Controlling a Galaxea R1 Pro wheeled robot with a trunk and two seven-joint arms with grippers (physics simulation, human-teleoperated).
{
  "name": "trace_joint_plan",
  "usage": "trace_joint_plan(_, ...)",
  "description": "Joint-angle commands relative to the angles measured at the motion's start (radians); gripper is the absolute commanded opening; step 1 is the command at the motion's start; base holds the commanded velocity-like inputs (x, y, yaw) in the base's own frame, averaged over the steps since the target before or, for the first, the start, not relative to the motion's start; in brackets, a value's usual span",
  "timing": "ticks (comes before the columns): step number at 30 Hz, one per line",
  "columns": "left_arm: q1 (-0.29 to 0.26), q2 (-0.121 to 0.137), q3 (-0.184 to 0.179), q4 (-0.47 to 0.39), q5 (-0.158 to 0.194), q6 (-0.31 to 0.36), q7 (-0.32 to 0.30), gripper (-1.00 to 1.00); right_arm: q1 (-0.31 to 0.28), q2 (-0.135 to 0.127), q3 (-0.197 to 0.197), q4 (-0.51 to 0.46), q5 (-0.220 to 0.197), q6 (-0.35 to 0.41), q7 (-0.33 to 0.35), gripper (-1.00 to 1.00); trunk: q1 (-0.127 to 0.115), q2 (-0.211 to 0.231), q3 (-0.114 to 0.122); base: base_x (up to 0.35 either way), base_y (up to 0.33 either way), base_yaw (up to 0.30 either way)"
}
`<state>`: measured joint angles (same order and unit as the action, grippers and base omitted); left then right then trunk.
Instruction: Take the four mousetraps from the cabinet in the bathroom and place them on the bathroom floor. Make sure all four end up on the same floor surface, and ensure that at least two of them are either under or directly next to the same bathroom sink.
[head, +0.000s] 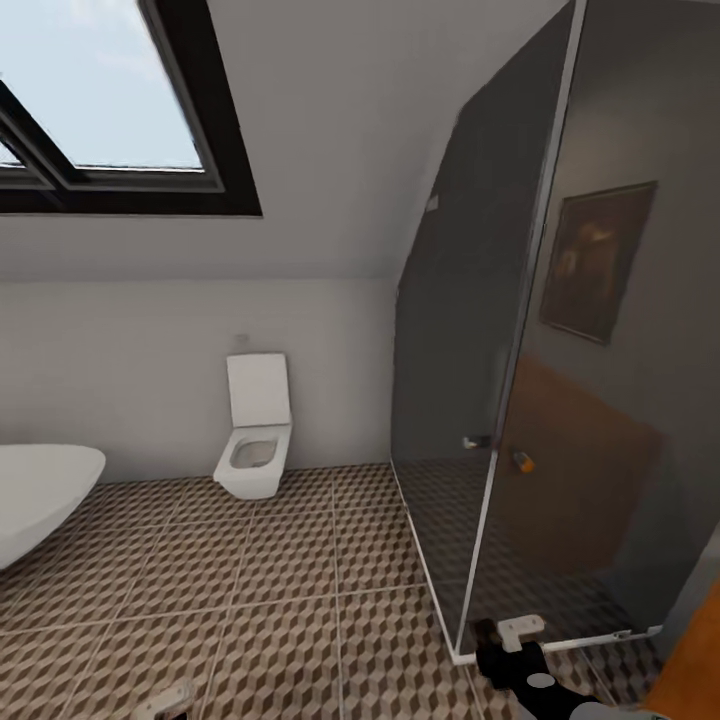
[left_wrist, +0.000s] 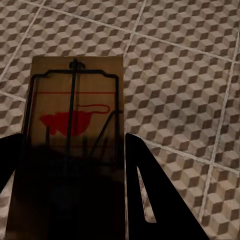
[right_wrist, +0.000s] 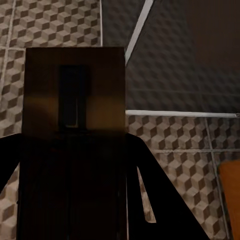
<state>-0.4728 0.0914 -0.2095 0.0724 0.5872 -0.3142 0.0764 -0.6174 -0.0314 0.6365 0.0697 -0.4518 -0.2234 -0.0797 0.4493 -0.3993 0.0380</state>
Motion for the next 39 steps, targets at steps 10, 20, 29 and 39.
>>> trace_joint_plan(10,-0.001,0.001,-0.008,0.003,-0.001,-0.002,0.005,-1.00,-0.001,0.001,0.008,0.003,-0.010,-0.005,0.000,-1.00,0.001,-0.001,0.000,0.200,0.275,0.010)
trace_joint_plan(20,-0.001,0.001,-0.008,0.003,-0.001,-0.002,0.005,-1.00,-0.001,0.001,0.008,0.004,-0.010,-0.005,0.000,-1.00,0.001,-0.001,0.000,0.208,0.274,0.000)
trace_joint_plan(29,-0.001,0.001,-0.008,0.003,-0.001,-0.002,0.005,-1.00,-0.001,0.001,0.009,0.003,-0.010,-0.005,0.000,-1.00,0.001,-0.001,0.000,0.237,0.250,0.000)
trace_joint_plan(39,-0.001,0.002,-0.008,0.003,-0.001,-0.002,0.005,-1.00,-0.001,0.001,0.009,0.003,-0.010,-0.005,0.000,-1.00,0.001,-0.001,0.000,0.269,0.222,0.000)
